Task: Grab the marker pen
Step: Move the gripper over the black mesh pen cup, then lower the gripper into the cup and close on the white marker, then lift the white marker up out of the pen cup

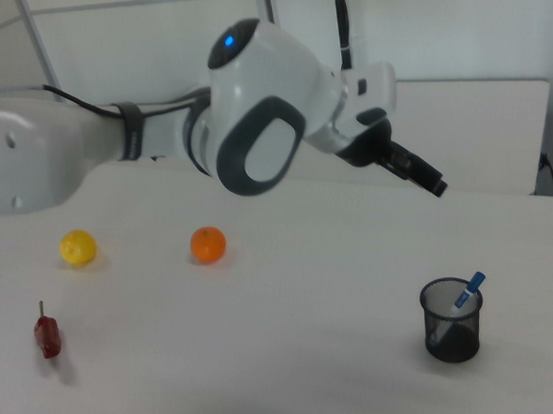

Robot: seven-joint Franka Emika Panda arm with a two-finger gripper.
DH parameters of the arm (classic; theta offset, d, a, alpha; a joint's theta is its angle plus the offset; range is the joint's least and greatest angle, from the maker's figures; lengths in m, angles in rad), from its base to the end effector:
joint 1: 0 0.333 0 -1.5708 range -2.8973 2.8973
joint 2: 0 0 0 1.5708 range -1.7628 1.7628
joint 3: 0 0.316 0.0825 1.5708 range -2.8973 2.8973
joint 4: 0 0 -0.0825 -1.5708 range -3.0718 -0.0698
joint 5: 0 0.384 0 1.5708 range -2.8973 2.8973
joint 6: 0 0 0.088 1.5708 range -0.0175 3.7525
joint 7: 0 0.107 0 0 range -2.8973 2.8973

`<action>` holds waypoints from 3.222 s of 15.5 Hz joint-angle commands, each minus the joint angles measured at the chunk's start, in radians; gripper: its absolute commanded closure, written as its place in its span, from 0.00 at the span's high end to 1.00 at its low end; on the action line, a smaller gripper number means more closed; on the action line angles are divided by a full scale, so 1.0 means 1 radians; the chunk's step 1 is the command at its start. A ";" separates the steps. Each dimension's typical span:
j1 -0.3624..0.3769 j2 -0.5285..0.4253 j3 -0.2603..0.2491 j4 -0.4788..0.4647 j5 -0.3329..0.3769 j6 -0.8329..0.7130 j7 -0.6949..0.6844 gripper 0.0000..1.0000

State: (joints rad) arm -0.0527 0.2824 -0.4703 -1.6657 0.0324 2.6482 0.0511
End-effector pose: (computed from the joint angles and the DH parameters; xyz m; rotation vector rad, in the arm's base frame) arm 0.6114 -0.3100 0.5422 2.6213 -0.7146 0.9806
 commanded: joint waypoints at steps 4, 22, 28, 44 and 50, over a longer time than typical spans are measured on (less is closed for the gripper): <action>-0.039 0.136 -0.004 0.001 0.026 0.145 0.021 0.71; -0.095 0.284 0.007 -0.013 0.023 0.283 0.016 0.56; -0.101 0.307 0.010 -0.009 0.014 0.285 0.007 0.42; -0.101 0.279 0.021 -0.011 0.024 0.283 0.010 0.00; -0.099 0.173 0.027 -0.029 0.024 0.240 0.013 0.00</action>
State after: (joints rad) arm -0.1515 0.5441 -0.4595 -1.6521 0.0443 2.9132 0.0652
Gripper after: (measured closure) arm 0.828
